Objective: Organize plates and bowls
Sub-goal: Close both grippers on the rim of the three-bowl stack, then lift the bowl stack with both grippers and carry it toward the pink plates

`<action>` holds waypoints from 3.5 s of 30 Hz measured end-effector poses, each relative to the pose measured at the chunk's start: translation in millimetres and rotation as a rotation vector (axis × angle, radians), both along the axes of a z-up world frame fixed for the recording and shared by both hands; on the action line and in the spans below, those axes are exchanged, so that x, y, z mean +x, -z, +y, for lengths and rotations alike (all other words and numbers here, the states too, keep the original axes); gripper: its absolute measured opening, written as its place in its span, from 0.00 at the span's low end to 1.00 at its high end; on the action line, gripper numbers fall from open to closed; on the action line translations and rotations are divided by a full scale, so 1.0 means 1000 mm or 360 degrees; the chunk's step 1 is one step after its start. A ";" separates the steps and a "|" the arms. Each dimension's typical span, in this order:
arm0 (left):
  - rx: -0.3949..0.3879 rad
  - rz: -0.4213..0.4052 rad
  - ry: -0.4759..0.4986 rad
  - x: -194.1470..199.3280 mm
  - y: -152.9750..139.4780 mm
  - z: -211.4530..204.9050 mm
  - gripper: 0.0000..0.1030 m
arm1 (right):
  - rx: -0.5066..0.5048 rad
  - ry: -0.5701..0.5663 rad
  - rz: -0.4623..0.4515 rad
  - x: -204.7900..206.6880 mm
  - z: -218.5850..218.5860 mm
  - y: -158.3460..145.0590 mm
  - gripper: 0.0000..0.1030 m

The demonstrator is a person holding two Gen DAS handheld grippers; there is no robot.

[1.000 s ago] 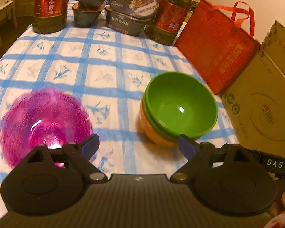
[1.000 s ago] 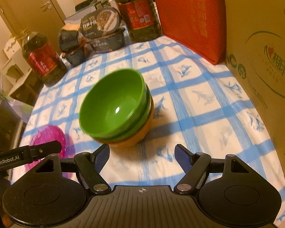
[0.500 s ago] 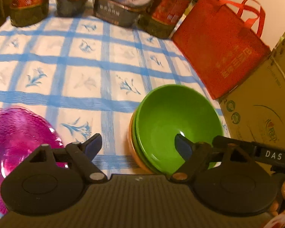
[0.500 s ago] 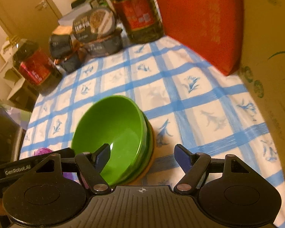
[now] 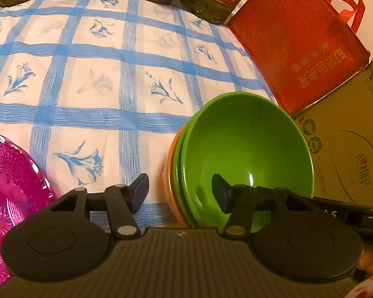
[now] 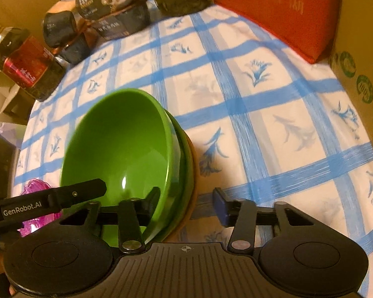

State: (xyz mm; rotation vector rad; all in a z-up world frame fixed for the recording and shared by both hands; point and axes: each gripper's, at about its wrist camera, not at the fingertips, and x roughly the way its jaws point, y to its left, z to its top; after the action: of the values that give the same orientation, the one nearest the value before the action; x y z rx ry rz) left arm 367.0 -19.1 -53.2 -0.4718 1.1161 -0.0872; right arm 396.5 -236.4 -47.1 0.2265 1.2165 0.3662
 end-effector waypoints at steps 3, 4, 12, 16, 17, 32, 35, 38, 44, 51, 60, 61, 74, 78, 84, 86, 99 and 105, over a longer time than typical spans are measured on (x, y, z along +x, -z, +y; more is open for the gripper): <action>-0.0006 0.0008 0.0009 0.002 0.002 0.000 0.42 | 0.0022 0.0010 0.0024 0.002 0.001 0.004 0.37; -0.0007 0.0012 0.0012 0.002 0.002 0.001 0.41 | 0.0020 0.0011 0.0023 0.002 0.002 0.005 0.36; 0.0023 0.0033 0.0037 0.006 0.006 0.001 0.31 | 0.0037 0.0044 0.0069 0.006 0.007 0.013 0.33; 0.0028 0.0038 0.0054 0.009 0.007 0.000 0.24 | 0.0048 0.0062 0.0077 0.006 0.006 0.014 0.31; 0.0031 0.0040 0.0059 0.010 0.007 0.000 0.23 | 0.0056 0.0072 0.0082 0.007 0.005 0.015 0.30; 0.0139 0.0050 0.0139 0.016 0.005 -0.010 0.19 | 0.0117 0.0138 0.0073 0.003 -0.002 0.016 0.27; 0.0158 0.0049 0.0145 0.015 0.003 -0.011 0.19 | 0.0125 0.0149 0.0074 0.001 -0.003 0.015 0.25; 0.0164 0.0046 0.0147 0.010 0.002 -0.011 0.18 | 0.0116 0.0135 0.0059 -0.001 -0.003 0.011 0.24; 0.0172 0.0055 0.0169 -0.004 -0.003 -0.016 0.18 | 0.0105 0.0138 0.0049 -0.011 -0.006 0.008 0.23; 0.0186 0.0057 0.0194 -0.030 -0.013 -0.024 0.18 | 0.0122 0.0161 0.0051 -0.041 -0.014 0.003 0.23; 0.0177 0.0045 0.0185 -0.083 -0.025 -0.028 0.18 | 0.0131 0.0175 0.0036 -0.094 -0.018 -0.007 0.23; 0.0176 0.0045 0.0181 -0.089 -0.027 -0.027 0.18 | 0.0132 0.0174 0.0036 -0.100 -0.018 -0.008 0.23; 0.0148 0.0024 0.0066 -0.172 -0.041 -0.003 0.19 | 0.0147 0.0103 0.0017 -0.175 0.006 -0.018 0.23; 0.0153 0.0011 0.0040 -0.195 -0.046 0.007 0.19 | 0.0157 0.0078 0.0005 -0.197 0.016 -0.020 0.23; 0.0156 0.0005 -0.0021 -0.229 -0.051 0.025 0.19 | 0.0172 0.0031 -0.0005 -0.226 0.034 -0.022 0.23; 0.0160 0.0006 -0.0042 -0.240 -0.050 0.031 0.19 | 0.0177 0.0015 -0.0004 -0.233 0.040 -0.021 0.23; 0.0184 0.0030 -0.0204 -0.294 -0.049 0.080 0.19 | 0.0201 -0.0151 0.0037 -0.266 0.093 -0.014 0.23; 0.0197 0.0032 -0.0256 -0.305 -0.051 0.092 0.19 | 0.0208 -0.0202 0.0042 -0.270 0.109 -0.013 0.23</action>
State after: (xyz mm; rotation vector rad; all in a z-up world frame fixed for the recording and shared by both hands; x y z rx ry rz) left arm 62.2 73.3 -2.5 -0.4508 1.0924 0.1267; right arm 127.0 -127.0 -34.3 0.2677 1.2374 0.5554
